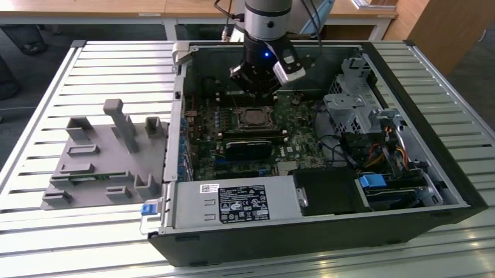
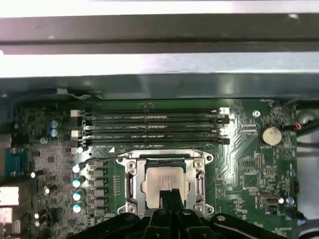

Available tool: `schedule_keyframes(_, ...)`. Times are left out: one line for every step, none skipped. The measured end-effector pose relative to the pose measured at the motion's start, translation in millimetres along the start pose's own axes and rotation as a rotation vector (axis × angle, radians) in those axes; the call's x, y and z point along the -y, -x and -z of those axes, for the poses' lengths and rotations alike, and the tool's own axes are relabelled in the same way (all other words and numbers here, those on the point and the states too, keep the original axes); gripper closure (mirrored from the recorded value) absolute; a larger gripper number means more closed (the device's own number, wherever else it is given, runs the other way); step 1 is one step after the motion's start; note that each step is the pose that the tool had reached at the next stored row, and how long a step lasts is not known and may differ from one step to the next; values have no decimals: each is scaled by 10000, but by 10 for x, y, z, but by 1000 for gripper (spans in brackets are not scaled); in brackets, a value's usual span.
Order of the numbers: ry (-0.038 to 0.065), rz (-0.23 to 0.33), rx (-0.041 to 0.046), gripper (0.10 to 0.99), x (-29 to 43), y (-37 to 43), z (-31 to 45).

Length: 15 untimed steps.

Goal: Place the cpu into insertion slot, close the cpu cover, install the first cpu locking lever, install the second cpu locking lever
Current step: 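Install the first cpu locking lever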

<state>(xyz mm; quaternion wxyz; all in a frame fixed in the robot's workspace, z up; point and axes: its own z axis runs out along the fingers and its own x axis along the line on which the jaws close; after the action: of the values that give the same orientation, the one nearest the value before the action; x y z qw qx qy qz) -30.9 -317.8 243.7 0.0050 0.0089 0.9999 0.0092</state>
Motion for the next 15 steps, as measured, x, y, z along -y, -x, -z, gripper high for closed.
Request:
schedule_keyframes(1,100,-1,980,0,-2,0)
schedule_keyframes(4,127,-2,980,0,-12,-1)
schedule_keyframes(4,131,-1,980,1,-31,-1)
schedule_keyframes(3,130,-1,980,1,-56,0)
schedule_keyframes(2,128,-2,980,2,-84,1)
schedule_keyframes(3,126,-2,980,2,-109,1)
schedule_keyframes(4,107,-2,980,2,-130,1)
schedule_keyframes(6,61,0,980,2,-148,1)
schedule_keyframes(7,4,1,980,3,-163,1)
schedule_keyframes(7,-44,1,980,3,-183,2)
schedule_keyframes(9,-82,1,980,4,-204,3)
schedule_keyframes(14,-110,2,980,4,-225,5)
schedule_keyframes(18,-124,1,980,4,-245,8)
schedule_keyframes(23,-126,2,980,4,-264,12)
schedule_keyframes(28,-126,2,980,5,-284,15)
